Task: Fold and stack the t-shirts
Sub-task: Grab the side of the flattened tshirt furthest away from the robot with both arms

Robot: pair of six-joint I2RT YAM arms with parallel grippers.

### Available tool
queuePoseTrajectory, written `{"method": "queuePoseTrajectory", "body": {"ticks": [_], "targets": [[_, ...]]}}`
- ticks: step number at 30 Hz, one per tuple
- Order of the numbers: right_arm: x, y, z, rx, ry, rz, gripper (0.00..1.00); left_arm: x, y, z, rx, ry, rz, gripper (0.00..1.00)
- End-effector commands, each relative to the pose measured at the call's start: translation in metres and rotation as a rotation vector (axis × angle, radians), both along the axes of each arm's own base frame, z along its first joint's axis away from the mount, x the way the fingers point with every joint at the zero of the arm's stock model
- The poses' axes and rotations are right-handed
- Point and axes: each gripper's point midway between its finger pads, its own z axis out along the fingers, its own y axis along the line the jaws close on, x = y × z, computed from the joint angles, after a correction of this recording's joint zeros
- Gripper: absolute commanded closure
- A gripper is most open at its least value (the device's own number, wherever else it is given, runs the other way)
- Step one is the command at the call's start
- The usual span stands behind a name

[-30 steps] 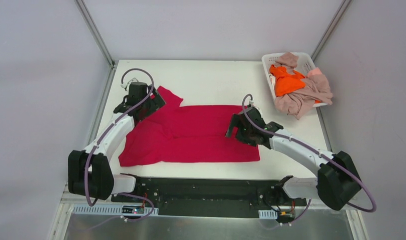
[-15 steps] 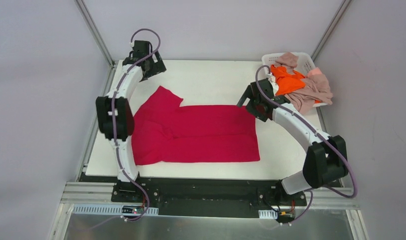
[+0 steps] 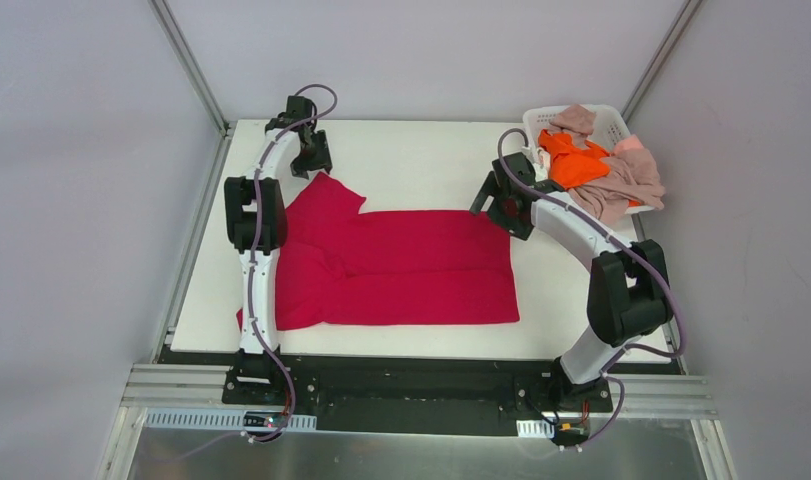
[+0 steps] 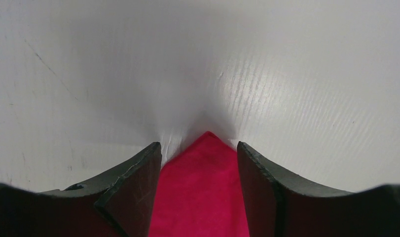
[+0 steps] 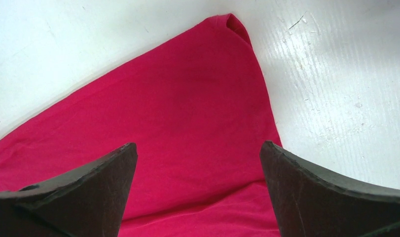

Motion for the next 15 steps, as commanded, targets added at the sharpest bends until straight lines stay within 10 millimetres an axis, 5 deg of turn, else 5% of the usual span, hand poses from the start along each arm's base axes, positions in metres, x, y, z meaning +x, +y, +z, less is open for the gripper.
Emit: {"method": "queuePoseTrajectory", "body": {"ticks": [1, 7, 11, 14, 15], "targets": [[0.005, 0.004, 0.004, 0.009, -0.001, 0.018, 0.01, 0.000, -0.004, 0.024, -0.006, -0.029, -0.040, 0.44], [0.005, 0.002, 0.004, 0.004, -0.003, 0.014, 0.01, -0.016, -0.004, 0.004, 0.028, 0.048, -0.044, 0.55], [0.009, -0.003, 0.005, -0.009, -0.017, -0.002, 0.01, -0.022, -0.009, 0.002, 0.022, 0.066, -0.065, 0.74], [0.020, -0.009, 0.004, -0.023, -0.031, -0.022, 0.01, -0.027, -0.015, 0.000, 0.006, 0.078, -0.098, 1.00], [0.025, -0.010, 0.005, -0.029, -0.038, -0.027, 0.01, -0.026, -0.015, 0.001, 0.007, 0.074, -0.097, 1.00]]}}
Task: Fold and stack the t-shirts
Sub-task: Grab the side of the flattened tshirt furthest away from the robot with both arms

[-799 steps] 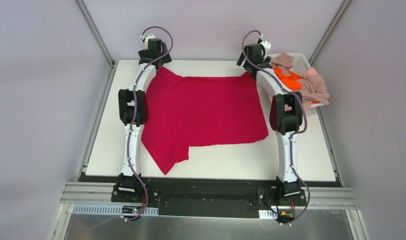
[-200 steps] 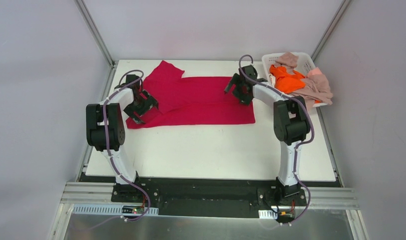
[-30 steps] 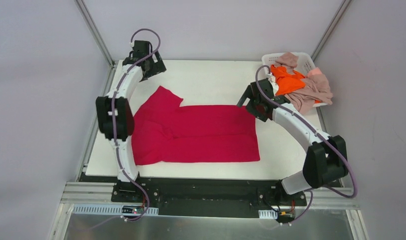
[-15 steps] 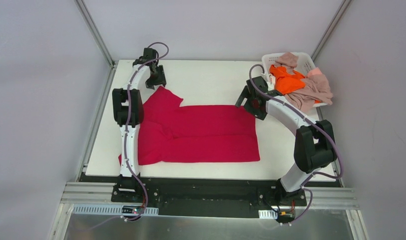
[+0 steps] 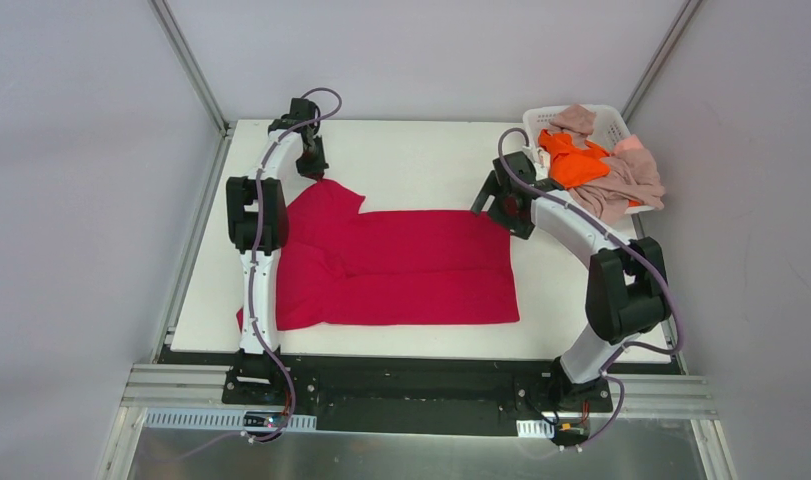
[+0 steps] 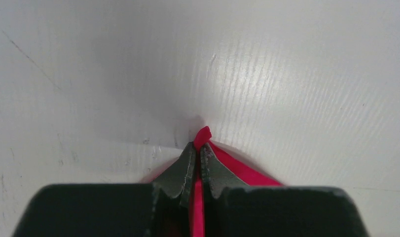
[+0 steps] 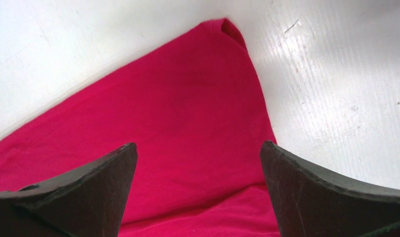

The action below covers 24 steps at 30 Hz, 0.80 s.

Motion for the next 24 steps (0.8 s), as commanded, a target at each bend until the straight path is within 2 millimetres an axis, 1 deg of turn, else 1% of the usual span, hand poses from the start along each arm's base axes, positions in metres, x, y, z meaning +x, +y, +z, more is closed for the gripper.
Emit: {"method": "queuePoseTrajectory", "body": {"ticks": [1, 3, 4, 5, 7, 10, 11, 14, 16, 21, 24], "targets": [[0.030, -0.008, 0.011, -0.031, -0.059, -0.028, 0.02, -0.014, -0.009, 0.009, -0.008, 0.030, -0.047, 1.00], [0.046, -0.009, 0.013, -0.053, -0.082, -0.035, 0.03, -0.011, -0.011, 0.016, -0.011, 0.011, -0.051, 1.00], [0.055, -0.010, 0.010, -0.070, -0.090, -0.036, 0.04, -0.009, -0.011, 0.020, -0.009, 0.002, -0.053, 1.00], [0.062, -0.011, 0.002, -0.095, -0.079, -0.031, 0.06, -0.008, -0.011, 0.024, -0.005, -0.008, -0.053, 1.00], [0.072, -0.014, -0.005, -0.133, -0.058, -0.028, 0.10, -0.007, -0.010, 0.034, 0.001, -0.026, -0.052, 1.00], [0.085, -0.022, -0.014, -0.198, -0.051, -0.040, 0.13, -0.009, -0.011, 0.043, -0.001, -0.039, -0.058, 1.00], [0.087, -0.025, -0.018, -0.217, -0.045, -0.043, 0.13, -0.009, -0.011, 0.047, 0.002, -0.044, -0.058, 1.00], [0.093, -0.027, -0.031, -0.214, -0.032, -0.026, 0.16, -0.011, -0.011, 0.052, 0.004, -0.052, -0.060, 1.00], [0.097, -0.026, -0.039, -0.194, -0.021, -0.014, 0.20, -0.012, -0.011, 0.055, 0.003, -0.055, -0.061, 1.00], [0.100, -0.032, -0.050, -0.194, -0.008, -0.006, 0.24, -0.013, -0.013, 0.059, -0.003, -0.062, -0.069, 1.00], [0.099, -0.031, -0.058, -0.167, 0.006, 0.009, 0.28, -0.013, -0.012, 0.061, -0.002, -0.066, -0.066, 1.00]]}}
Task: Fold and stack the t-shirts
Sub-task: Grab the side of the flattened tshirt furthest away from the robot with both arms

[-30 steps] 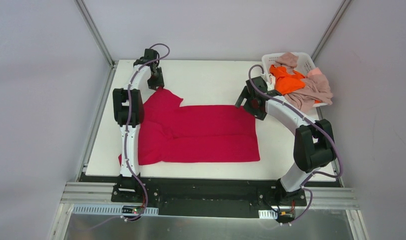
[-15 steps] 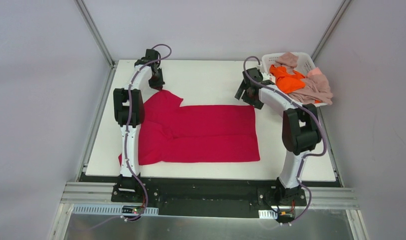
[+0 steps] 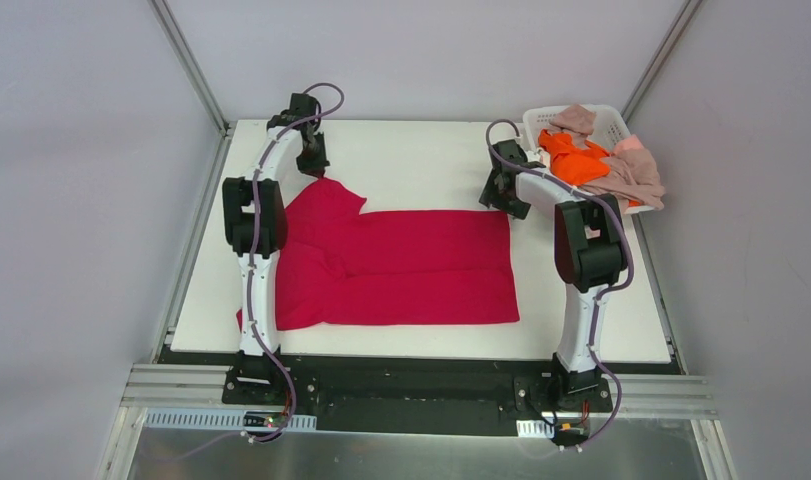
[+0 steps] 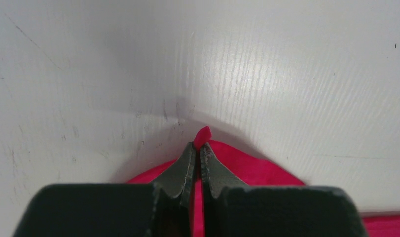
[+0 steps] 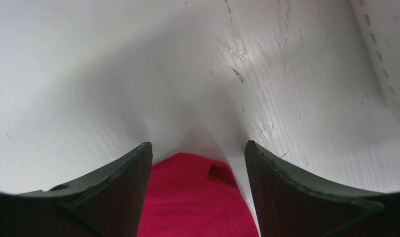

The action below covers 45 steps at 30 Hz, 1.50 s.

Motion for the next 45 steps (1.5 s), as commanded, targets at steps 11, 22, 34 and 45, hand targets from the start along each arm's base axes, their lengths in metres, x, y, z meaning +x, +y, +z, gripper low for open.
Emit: {"method": "queuePoseTrajectory", "body": {"ticks": [11, 22, 34, 45], "targets": [[0.016, 0.011, 0.001, 0.080, -0.030, 0.063, 0.75, -0.006, -0.001, 0.041, 0.014, -0.062, -0.020, 1.00], [0.014, 0.012, 0.023, 0.079, -0.071, 0.108, 1.00, -0.023, -0.003, 0.058, -0.012, -0.069, 0.001, 1.00], [-0.014, 0.025, 0.061, 0.172, -0.153, 0.193, 1.00, -0.093, 0.006, 0.081, -0.024, -0.103, 0.101, 1.00], [-0.052, 0.016, 0.069, 0.180, -0.160, 0.194, 1.00, -0.189, 0.011, 0.093, -0.044, -0.163, 0.179, 1.00]]}}
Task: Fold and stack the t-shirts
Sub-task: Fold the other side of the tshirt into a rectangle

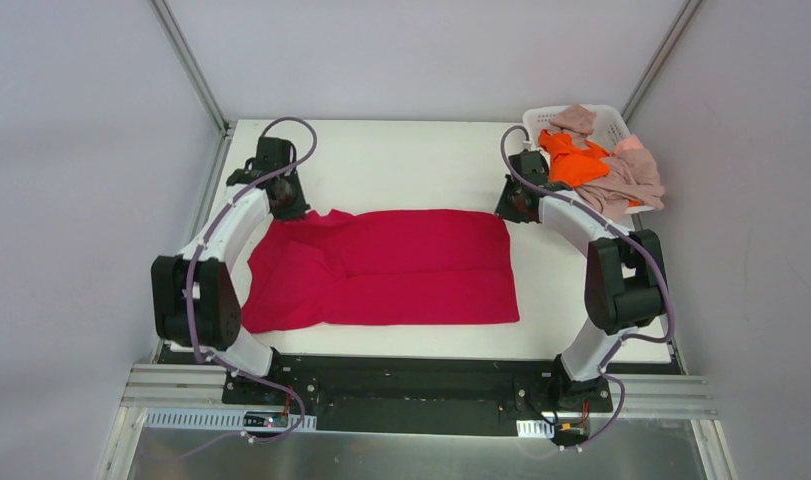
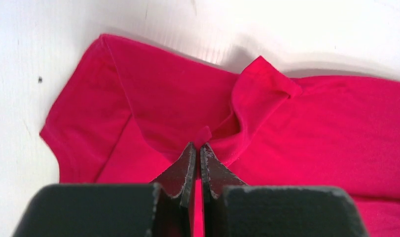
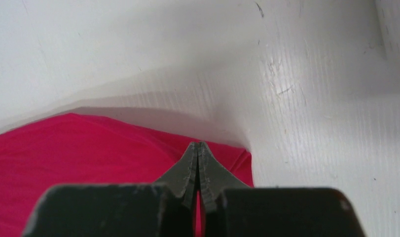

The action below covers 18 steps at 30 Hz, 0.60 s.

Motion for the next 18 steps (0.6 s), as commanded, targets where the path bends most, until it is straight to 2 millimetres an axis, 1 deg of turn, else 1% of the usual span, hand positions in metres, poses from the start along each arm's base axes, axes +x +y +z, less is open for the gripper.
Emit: {"method": "queuePoseTrajectory", "body": {"ticks": [1, 4, 5, 6, 9, 12, 14, 18], "targets": [[-0.010, 0.000, 0.020, 0.010, -0.051, 0.023, 1.00, -0.026, -0.002, 0.020, -0.006, -0.092, 0.048, 1.00], [-0.018, -0.002, 0.022, 0.002, -0.054, 0.032, 1.00, -0.047, 0.001, 0.022, -0.004, -0.115, 0.082, 1.00], [-0.020, -0.005, 0.022, -0.009, -0.058, 0.028, 1.00, -0.054, 0.004, 0.028, -0.005, -0.141, 0.102, 1.00], [-0.022, -0.007, 0.023, -0.020, -0.061, 0.024, 1.00, -0.061, 0.007, 0.030, -0.006, -0.154, 0.128, 1.00], [-0.025, -0.014, 0.025, -0.048, -0.061, 0.015, 1.00, -0.082, 0.013, 0.036, -0.026, -0.197, 0.192, 1.00], [-0.027, -0.015, 0.027, -0.056, -0.056, 0.016, 1.00, -0.100, 0.014, 0.041, -0.064, -0.238, 0.233, 1.00], [-0.028, -0.015, 0.026, -0.056, -0.053, 0.018, 1.00, -0.110, 0.015, 0.038, -0.076, -0.249, 0.243, 1.00], [-0.032, -0.016, 0.023, -0.058, -0.043, 0.019, 1.00, -0.124, 0.015, 0.029, -0.096, -0.258, 0.254, 1.00]]}}
